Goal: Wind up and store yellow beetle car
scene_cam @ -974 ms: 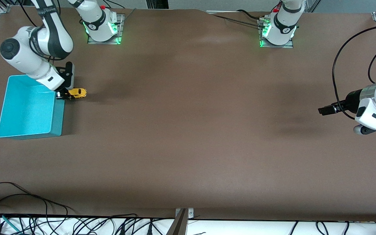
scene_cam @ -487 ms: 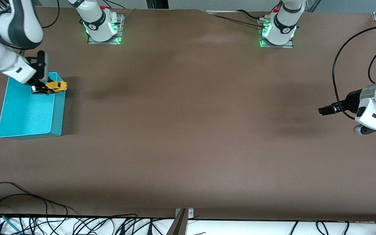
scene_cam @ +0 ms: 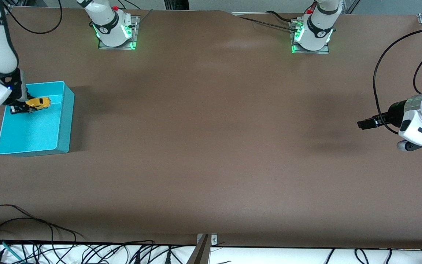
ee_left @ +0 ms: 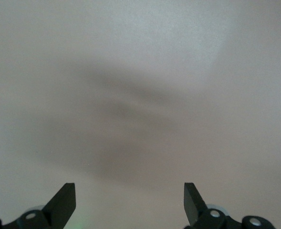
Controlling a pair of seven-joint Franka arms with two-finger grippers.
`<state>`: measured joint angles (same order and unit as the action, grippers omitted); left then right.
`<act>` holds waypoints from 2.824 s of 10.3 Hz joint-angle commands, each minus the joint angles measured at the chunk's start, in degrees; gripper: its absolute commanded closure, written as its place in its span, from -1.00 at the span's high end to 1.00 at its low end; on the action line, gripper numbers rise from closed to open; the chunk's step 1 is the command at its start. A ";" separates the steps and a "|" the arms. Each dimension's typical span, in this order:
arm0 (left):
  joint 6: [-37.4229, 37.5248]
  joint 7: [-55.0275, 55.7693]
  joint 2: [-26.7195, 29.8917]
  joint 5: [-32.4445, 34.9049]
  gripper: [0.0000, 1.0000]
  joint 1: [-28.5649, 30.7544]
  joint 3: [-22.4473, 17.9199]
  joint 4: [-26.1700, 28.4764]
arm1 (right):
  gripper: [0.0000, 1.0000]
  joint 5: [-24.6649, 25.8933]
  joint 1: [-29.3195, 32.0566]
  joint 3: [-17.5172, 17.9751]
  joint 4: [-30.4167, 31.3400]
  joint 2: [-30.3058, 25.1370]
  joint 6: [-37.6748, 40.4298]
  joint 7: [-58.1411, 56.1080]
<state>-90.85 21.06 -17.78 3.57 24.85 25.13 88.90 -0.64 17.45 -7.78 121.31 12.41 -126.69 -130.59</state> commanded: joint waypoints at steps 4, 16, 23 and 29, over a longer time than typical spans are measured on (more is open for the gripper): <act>0.94 -1.46 1.00 -1.64 1.00 0.38 -0.09 0.14 | -1.00 -0.59 2.84 0.57 -6.78 13.77 0.40 -2.30; 1.64 -3.48 1.00 -1.55 1.00 0.38 -0.09 0.14 | 1.00 -2.62 5.84 4.00 -4.43 3.98 5.47 4.95; 1.73 -3.48 1.00 -1.55 1.00 0.38 -0.09 0.14 | 1.00 -4.36 -2.93 7.87 -4.14 -9.94 15.68 61.08; 1.73 -3.48 1.00 -1.55 1.00 0.38 -0.09 0.14 | 1.00 -5.08 -9.00 14.28 -10.80 -14.61 21.29 106.54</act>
<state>-89.95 18.99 -17.76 3.56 24.88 25.14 88.90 -4.68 9.53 6.24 113.65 -1.80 -108.77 -30.90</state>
